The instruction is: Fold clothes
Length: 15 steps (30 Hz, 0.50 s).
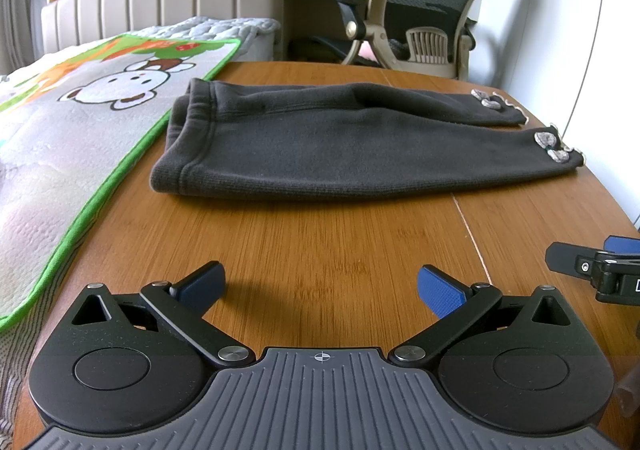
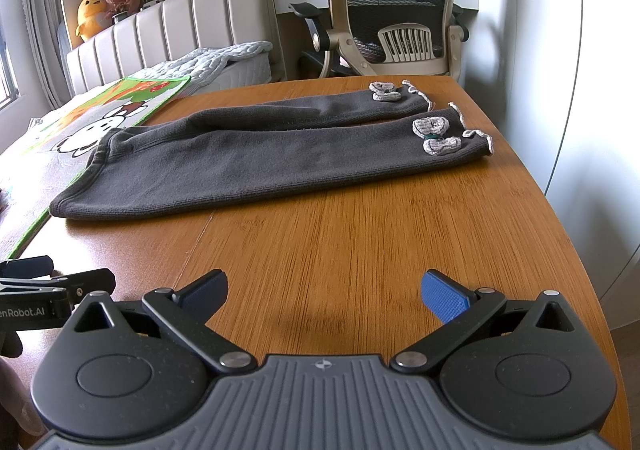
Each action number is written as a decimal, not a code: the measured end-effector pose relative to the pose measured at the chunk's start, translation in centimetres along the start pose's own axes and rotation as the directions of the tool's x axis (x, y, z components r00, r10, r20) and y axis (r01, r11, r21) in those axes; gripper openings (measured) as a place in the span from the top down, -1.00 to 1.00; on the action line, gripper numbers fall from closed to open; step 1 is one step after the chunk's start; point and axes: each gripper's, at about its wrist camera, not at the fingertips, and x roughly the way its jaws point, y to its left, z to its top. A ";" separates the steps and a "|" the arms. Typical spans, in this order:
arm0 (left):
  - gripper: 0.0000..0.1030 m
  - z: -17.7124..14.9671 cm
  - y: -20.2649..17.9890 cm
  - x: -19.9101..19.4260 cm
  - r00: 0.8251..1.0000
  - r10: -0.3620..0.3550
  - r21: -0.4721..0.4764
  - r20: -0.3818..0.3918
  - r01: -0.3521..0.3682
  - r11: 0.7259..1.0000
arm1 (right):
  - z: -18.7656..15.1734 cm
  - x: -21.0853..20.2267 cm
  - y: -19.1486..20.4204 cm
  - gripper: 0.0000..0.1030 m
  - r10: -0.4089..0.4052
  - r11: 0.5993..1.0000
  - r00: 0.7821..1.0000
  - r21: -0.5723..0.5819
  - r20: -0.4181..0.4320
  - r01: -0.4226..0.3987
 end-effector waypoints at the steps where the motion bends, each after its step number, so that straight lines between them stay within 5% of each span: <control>1: -1.00 0.0 -0.1 0.0 1.000 0.002 0.004 -0.002 -0.002 1.000 | 0.0 0.0 0.0 -1.00 0.000 1.000 1.000 0.000 0.000 0.000; 15: -1.00 0.0 -0.3 0.1 1.000 -0.012 0.049 -0.019 0.013 0.999 | 0.4 0.3 -0.2 -1.00 0.042 0.999 0.999 -0.010 -0.011 -0.042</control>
